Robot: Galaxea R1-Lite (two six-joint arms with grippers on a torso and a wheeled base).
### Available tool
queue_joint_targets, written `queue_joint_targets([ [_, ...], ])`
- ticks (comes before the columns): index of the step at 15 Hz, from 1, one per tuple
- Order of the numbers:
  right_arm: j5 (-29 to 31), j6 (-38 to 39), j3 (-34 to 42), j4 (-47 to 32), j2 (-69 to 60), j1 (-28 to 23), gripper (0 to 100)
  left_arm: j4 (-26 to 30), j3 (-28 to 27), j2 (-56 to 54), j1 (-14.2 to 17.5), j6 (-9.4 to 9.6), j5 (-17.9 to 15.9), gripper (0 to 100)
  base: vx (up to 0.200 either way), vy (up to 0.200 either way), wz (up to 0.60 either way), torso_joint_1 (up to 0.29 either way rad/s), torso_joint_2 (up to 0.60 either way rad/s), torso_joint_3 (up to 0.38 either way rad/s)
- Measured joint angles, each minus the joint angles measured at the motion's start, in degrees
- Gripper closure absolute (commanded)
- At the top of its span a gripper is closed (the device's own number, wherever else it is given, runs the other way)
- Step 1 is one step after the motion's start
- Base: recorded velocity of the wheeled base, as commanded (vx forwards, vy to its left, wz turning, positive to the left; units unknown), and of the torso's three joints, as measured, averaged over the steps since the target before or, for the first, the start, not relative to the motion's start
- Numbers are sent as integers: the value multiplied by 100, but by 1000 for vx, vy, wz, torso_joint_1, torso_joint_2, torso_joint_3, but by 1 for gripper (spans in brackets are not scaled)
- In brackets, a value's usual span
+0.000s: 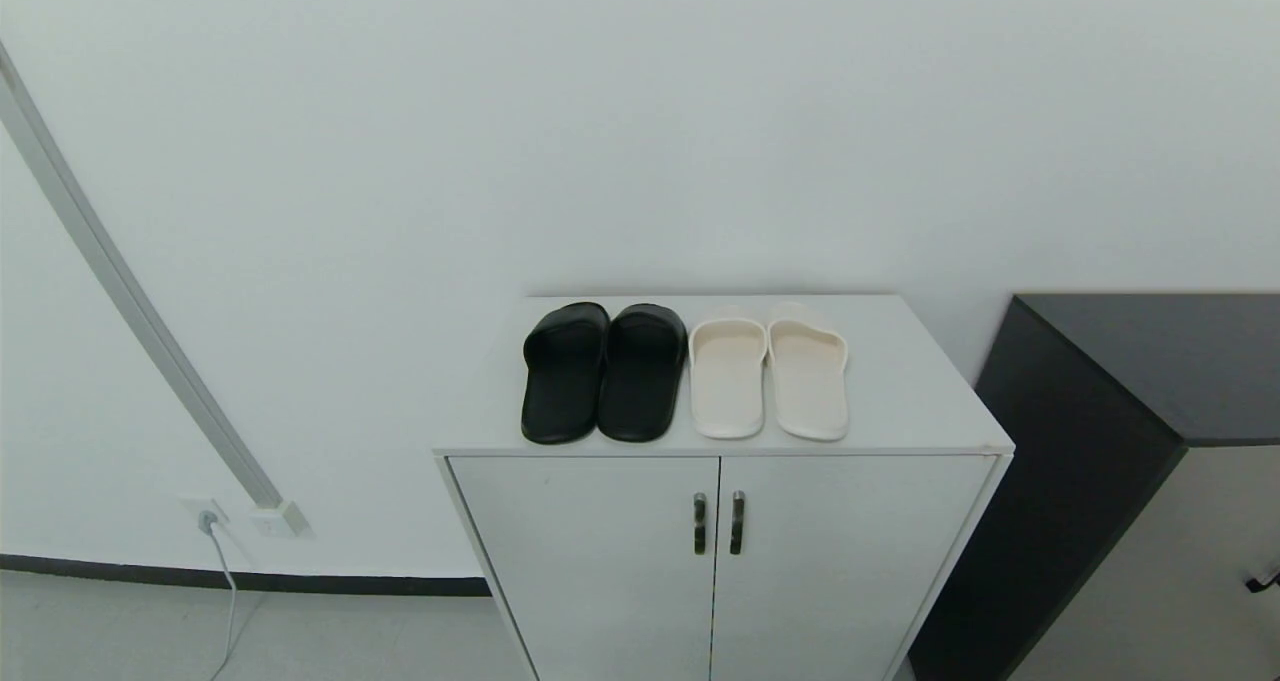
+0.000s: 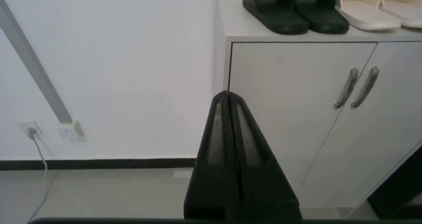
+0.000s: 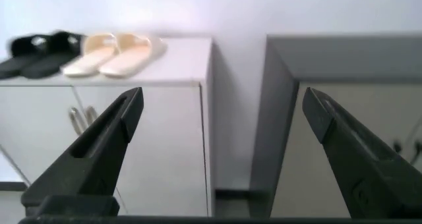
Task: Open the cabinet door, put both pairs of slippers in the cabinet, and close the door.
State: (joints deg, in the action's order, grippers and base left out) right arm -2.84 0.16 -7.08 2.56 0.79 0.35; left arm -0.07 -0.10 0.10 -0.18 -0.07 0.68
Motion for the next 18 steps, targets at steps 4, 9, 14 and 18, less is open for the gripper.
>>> queue_joint_targets([
  [4, -684, -262, -457, -375, 1014, 9, 0, 0, 0, 0, 0, -2, -2, 100, 0, 0, 0, 0, 0, 0],
  [9, -866, 20, -636, 887, 3082, 223, 0, 0, 0, 0, 0, -2, -4, 100, 0, 0, 0, 0, 0, 0],
  [14, -271, 482, -1370, 2300, 5521, 1463, 0, 0, 0, 0, 0, -4, -6, 100, 0, 0, 0, 0, 0, 0],
  [18, 1041, 892, -2527, 2606, 6990, 2905, 0, 0, 0, 0, -9, -2, -6, 100, 0, 0, 0, 0, 0, 0],
])
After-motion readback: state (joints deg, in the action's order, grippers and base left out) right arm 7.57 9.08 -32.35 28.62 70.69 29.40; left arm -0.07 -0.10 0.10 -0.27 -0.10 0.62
